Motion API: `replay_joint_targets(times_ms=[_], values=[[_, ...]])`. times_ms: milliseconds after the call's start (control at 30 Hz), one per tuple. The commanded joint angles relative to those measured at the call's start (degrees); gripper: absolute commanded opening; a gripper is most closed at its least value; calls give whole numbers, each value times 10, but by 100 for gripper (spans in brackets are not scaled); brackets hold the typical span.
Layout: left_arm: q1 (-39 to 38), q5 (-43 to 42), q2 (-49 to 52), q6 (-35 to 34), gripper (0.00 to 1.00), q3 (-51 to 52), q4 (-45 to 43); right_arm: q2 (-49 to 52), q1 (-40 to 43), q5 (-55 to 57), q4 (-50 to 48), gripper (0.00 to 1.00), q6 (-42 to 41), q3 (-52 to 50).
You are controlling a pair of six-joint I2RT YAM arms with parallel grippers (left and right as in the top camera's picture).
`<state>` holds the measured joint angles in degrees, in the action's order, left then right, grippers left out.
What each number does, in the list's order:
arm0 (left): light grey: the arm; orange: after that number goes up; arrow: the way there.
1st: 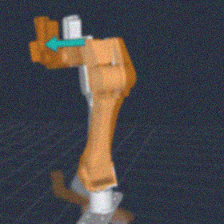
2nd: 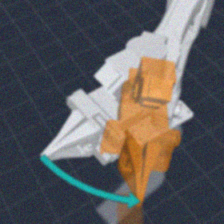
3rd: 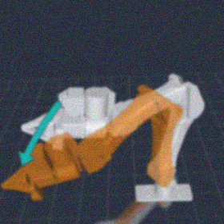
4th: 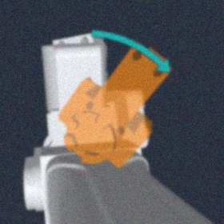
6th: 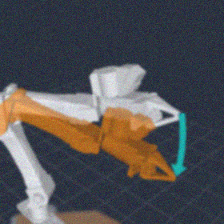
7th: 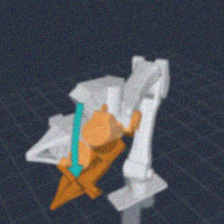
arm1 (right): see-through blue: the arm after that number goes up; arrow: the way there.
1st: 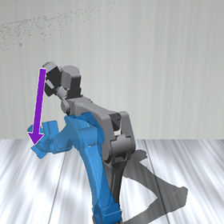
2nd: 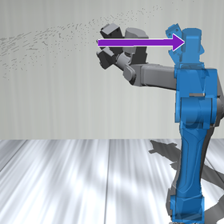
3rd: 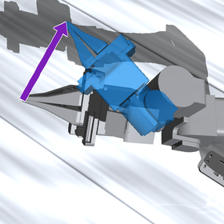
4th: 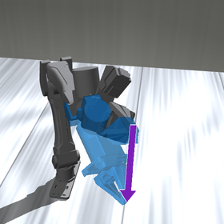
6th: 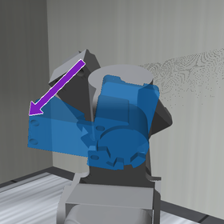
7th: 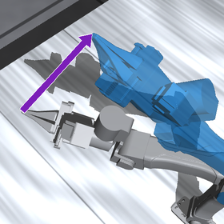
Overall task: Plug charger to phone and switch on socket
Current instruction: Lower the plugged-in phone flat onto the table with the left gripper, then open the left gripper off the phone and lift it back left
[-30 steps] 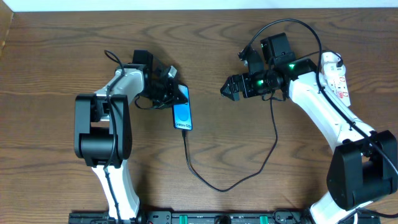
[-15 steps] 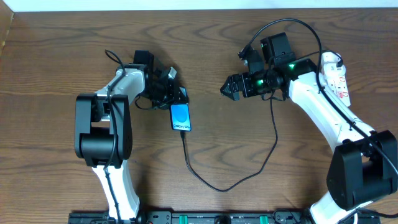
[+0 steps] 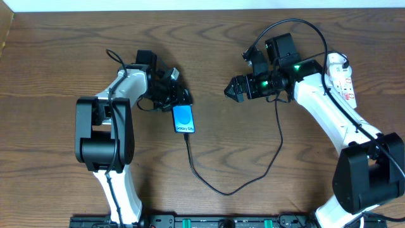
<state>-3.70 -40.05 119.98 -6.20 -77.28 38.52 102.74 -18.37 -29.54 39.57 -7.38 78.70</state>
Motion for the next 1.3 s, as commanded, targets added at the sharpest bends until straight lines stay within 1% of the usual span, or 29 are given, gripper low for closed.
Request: replay_joint_targets(times_ms=[0,267,400,433,533,633,867,1033,1167,1200,1267], values=[[0,100,12,-1,46,6,7,3,-5,1,-2,98,-5,10],[0,168,12,-9,47,5,29,3,-5,1,-1,99,-5,10],[1,173,12,-10,47,5,31,3,-5,1,-1,99,-5,10],[1,180,12,-17,50,5,31,3,-5,1,-1,99,-5,10],[2,216,10,-43,50,5,33,3,-5,1,-1,99,-5,10],[2,241,6,-49,51,5,33,3,-5,1,-1,99,-5,10],[2,260,-13,-53,52,-5,32,3,-5,1,-1,98,-5,10],[13,260,-60,-59,52,-33,47,3,-5,2,-1,98,-4,10],[35,260,-139,-66,52,-38,48,3,-5,9,-1,97,-4,10],[41,260,-161,-66,60,-38,48,3,-5,9,-1,98,-4,10],[55,260,-209,-75,67,-38,47,3,-5,9,-1,97,-4,10]])
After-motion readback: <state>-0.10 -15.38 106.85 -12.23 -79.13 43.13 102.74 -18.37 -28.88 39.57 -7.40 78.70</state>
